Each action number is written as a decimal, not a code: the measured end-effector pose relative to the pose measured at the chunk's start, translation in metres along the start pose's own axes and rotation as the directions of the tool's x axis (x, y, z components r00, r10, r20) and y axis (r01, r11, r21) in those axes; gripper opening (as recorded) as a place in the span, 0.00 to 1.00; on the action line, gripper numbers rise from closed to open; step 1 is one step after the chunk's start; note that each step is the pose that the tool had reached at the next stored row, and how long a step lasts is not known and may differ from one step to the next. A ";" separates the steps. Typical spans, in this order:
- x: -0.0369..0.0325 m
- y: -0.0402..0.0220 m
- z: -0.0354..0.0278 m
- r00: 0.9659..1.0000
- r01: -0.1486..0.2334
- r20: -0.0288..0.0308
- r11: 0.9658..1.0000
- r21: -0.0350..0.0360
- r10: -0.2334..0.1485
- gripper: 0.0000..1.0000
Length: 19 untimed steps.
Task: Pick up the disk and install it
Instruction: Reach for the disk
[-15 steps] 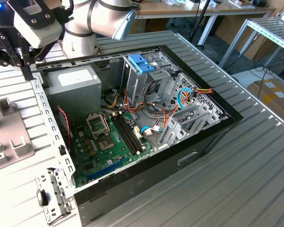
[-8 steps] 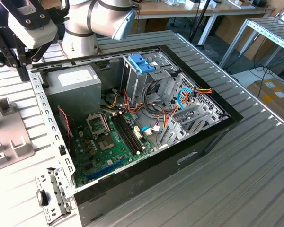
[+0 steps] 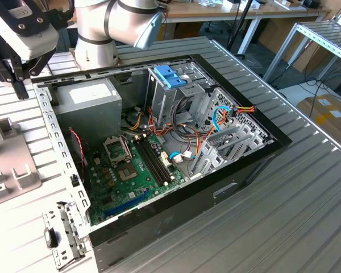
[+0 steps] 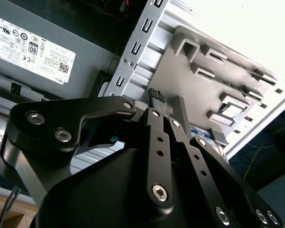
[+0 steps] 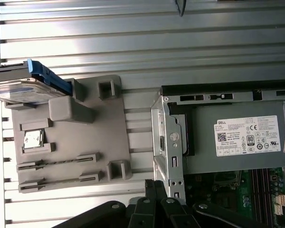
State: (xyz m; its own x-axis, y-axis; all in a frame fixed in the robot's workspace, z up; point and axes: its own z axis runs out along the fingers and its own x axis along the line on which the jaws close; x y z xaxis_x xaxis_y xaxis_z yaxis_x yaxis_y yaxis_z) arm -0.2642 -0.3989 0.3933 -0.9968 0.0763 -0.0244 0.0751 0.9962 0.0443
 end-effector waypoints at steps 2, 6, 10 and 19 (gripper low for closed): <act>0.0027 -0.0002 -0.0001 1.000 0.000 0.000 1.000 0.000 0.000 0.11; 0.0066 -0.0005 -0.0001 1.000 0.000 0.000 1.000 0.000 0.000 0.11; 0.0118 -0.0009 -0.0003 1.000 0.000 0.000 1.000 0.000 0.000 0.11; 0.0232 -0.0018 -0.0006 1.000 0.000 0.000 1.000 0.000 0.000 0.11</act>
State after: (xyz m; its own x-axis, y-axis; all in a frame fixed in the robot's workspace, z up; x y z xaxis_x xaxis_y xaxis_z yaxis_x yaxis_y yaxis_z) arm -0.2875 -0.3989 0.3933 -0.9968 0.0763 -0.0245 0.0751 0.9962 0.0444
